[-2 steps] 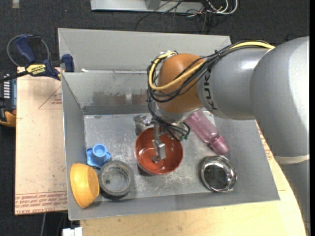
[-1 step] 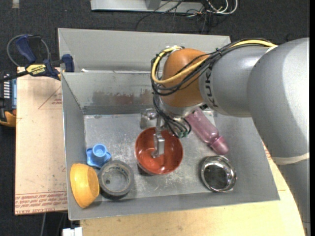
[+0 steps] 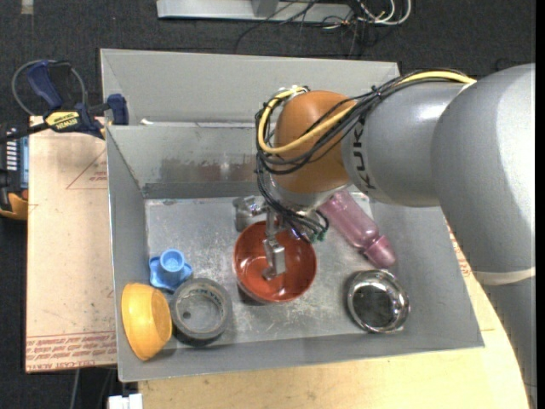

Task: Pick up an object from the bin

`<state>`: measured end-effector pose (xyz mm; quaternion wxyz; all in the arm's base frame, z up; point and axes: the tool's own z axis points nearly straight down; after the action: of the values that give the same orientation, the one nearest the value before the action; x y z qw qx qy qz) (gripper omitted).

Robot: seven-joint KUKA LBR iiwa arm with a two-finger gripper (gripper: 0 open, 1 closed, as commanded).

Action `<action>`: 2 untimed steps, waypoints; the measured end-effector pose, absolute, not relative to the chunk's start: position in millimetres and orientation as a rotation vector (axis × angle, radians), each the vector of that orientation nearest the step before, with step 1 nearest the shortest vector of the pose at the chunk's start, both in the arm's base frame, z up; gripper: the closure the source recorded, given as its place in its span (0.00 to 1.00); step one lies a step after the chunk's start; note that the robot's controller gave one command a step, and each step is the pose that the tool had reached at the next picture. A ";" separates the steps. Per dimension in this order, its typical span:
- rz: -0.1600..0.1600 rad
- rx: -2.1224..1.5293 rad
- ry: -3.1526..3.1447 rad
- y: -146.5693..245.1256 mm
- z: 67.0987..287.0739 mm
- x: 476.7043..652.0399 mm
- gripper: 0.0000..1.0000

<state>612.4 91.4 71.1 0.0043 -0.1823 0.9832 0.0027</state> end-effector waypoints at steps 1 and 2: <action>0.012 -0.344 3.109 82.8 76.0 625.4 1.00; 0.013 -0.344 3.109 82.8 76.0 625.4 1.00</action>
Offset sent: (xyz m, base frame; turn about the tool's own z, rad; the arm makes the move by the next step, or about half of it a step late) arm 0.0000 0.0000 0.0000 0.0000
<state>625.4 82.8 76.0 0.0070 -0.1099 0.9939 0.0040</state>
